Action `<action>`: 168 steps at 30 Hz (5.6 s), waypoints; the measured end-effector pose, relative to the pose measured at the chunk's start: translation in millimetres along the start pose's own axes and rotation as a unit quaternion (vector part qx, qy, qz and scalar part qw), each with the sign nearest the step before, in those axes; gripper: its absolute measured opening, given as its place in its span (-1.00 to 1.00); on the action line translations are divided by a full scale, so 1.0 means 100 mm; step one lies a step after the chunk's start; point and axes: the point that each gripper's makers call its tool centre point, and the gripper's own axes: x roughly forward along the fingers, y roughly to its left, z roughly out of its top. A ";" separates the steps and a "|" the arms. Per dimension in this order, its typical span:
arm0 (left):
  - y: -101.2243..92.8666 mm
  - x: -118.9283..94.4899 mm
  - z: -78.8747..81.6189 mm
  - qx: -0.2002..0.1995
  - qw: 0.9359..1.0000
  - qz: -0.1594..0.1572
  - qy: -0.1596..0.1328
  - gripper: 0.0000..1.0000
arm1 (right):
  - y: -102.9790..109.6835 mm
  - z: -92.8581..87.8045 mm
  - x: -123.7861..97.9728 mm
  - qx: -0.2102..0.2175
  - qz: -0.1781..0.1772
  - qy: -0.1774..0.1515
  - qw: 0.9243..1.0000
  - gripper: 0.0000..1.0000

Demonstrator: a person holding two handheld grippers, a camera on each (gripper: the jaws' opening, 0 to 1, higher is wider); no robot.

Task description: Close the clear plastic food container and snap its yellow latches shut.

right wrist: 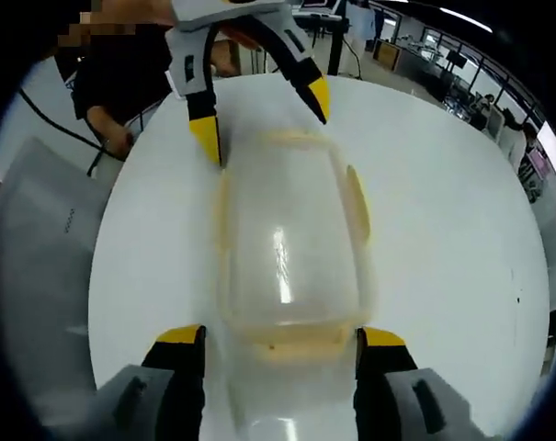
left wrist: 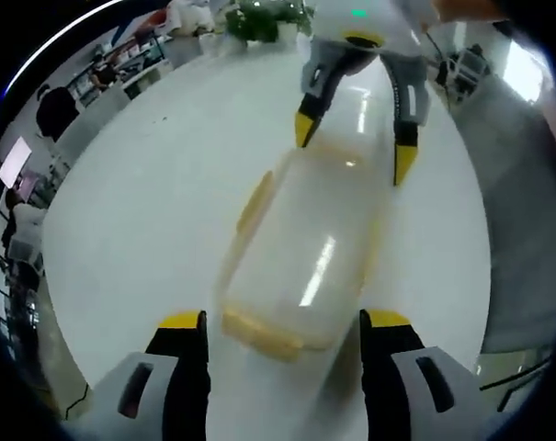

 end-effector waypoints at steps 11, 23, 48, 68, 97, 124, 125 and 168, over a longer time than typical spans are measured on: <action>-0.04 0.10 0.00 0.008 1.000 -0.027 0.002 0.28 | -0.03 0.01 0.02 -0.017 0.008 -0.002 1.000 0.37; -0.07 0.13 -0.06 -0.001 0.999 -0.041 0.011 0.22 | -0.06 0.00 0.02 -0.033 0.015 0.015 0.999 0.30; -0.07 0.12 -0.10 -0.013 0.999 -0.050 0.007 0.21 | -0.18 -0.04 -0.02 -0.049 0.012 0.064 0.997 -0.24; -0.02 0.05 -0.26 0.167 0.972 -0.117 0.120 -0.25 | -0.17 -0.04 -0.01 -0.077 0.023 0.086 0.993 -0.21; -0.02 0.00 -0.25 0.145 0.977 -0.099 0.120 -0.26 | -0.16 0.00 -0.06 -0.082 0.028 0.037 0.996 -0.26; -0.22 -0.48 -0.03 0.149 0.977 -0.100 0.118 -0.26 | 0.12 0.13 -0.55 -0.078 0.036 -0.003 0.996 -0.26; -0.24 -0.50 -0.01 0.147 0.976 -0.104 0.120 -0.26 | 0.14 0.13 -0.58 -0.081 0.035 -0.003 0.996 -0.26; -0.61 -0.45 0.97 0.174 0.977 -0.092 0.085 -0.26 | 0.18 -0.64 -1.30 -0.058 0.012 -0.008 0.998 -0.26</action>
